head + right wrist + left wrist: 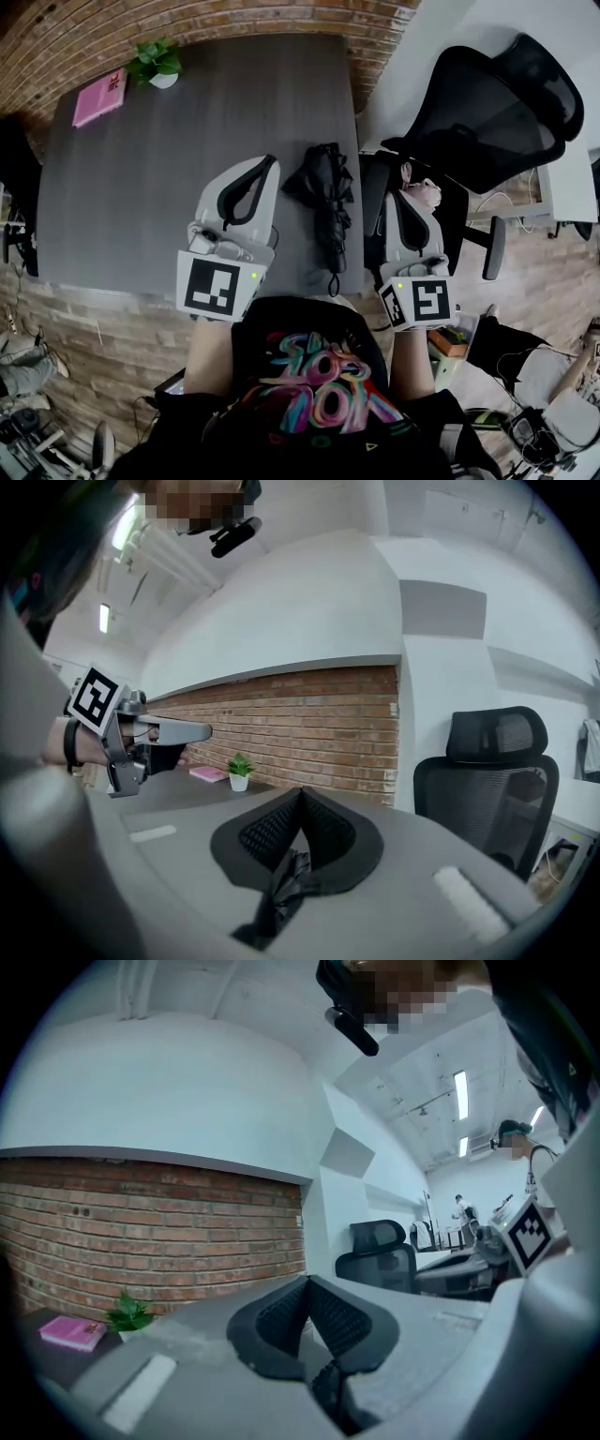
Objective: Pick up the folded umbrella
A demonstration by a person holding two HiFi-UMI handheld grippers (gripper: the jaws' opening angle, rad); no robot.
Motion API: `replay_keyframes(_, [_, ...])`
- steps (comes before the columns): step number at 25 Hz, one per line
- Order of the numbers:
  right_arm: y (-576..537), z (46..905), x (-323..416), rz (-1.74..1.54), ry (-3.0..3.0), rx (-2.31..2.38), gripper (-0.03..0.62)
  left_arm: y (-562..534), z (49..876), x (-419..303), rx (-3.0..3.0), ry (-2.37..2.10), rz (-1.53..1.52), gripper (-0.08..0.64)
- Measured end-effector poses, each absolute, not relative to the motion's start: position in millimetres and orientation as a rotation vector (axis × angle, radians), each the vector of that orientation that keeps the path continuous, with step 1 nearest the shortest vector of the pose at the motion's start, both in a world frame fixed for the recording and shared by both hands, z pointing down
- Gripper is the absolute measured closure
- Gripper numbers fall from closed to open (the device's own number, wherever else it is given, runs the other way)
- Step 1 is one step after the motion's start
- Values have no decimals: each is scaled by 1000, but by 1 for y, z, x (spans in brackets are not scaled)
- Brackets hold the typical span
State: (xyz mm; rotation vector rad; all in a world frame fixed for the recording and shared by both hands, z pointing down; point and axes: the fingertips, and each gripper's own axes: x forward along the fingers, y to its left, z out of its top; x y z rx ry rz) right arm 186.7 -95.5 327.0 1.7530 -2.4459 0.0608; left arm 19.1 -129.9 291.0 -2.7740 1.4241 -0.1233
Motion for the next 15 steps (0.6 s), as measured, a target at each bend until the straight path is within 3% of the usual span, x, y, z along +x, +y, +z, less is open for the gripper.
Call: replay_keyframes(15, [-115,333,150,36,-2473,1613,593,-137,285,-25,-2717,1517,-119,558])
